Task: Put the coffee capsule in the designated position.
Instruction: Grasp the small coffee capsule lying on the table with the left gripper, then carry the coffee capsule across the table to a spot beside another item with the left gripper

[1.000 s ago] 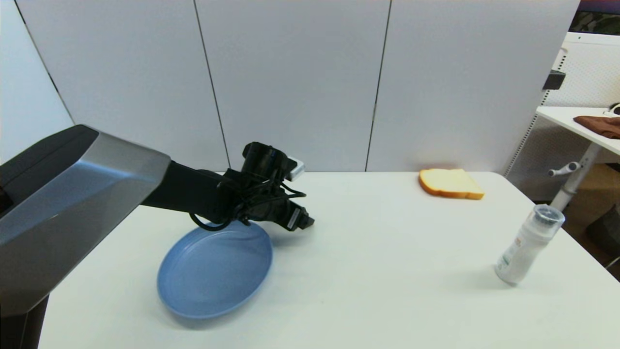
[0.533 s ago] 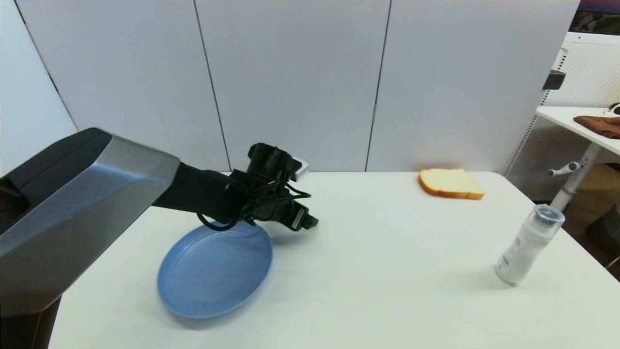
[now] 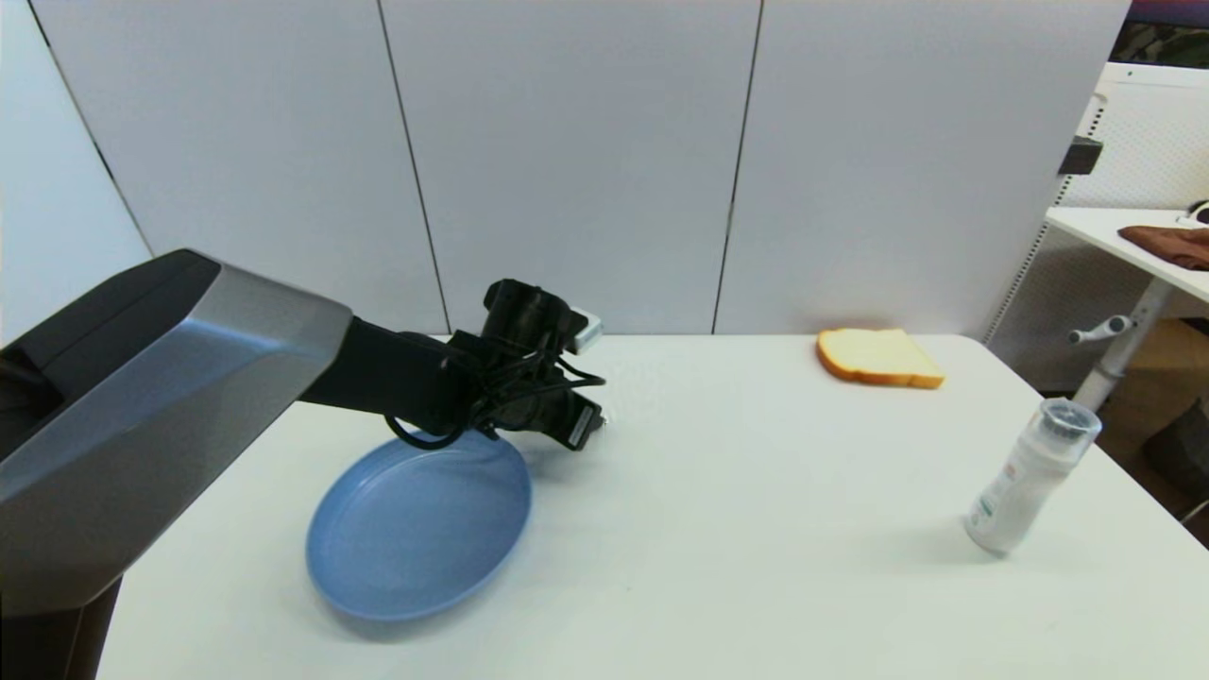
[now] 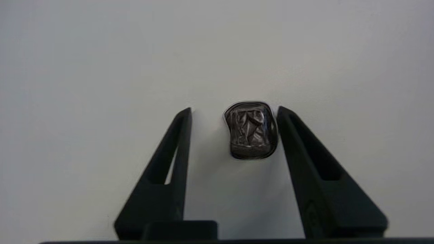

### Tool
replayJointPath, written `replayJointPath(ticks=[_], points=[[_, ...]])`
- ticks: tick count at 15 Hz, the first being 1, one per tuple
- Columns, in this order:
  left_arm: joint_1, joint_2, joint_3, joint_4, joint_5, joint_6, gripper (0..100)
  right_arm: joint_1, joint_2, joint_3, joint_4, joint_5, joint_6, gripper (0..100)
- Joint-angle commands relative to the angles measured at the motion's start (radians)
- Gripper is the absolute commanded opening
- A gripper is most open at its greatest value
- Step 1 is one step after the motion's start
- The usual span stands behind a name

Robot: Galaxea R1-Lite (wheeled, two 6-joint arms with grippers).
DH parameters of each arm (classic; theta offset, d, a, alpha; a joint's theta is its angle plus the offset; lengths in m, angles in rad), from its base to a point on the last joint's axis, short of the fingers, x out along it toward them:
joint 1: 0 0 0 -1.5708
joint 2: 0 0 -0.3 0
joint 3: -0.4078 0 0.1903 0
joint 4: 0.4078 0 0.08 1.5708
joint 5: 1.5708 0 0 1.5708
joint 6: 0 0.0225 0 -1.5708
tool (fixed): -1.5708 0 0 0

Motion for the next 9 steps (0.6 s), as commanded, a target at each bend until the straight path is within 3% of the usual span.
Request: replayJointPath(ticks=[1,9], points=[[0.0,-0.002,-0.001,0.001,0.0,0.001,0,0.0,0.001,0.0,0.0,0.0,0.0,100],[0.0,-0.019,-0.002,0.001,0.0,0.001,0,0.0,0.001,0.0,0.0,0.0,0.0,100]])
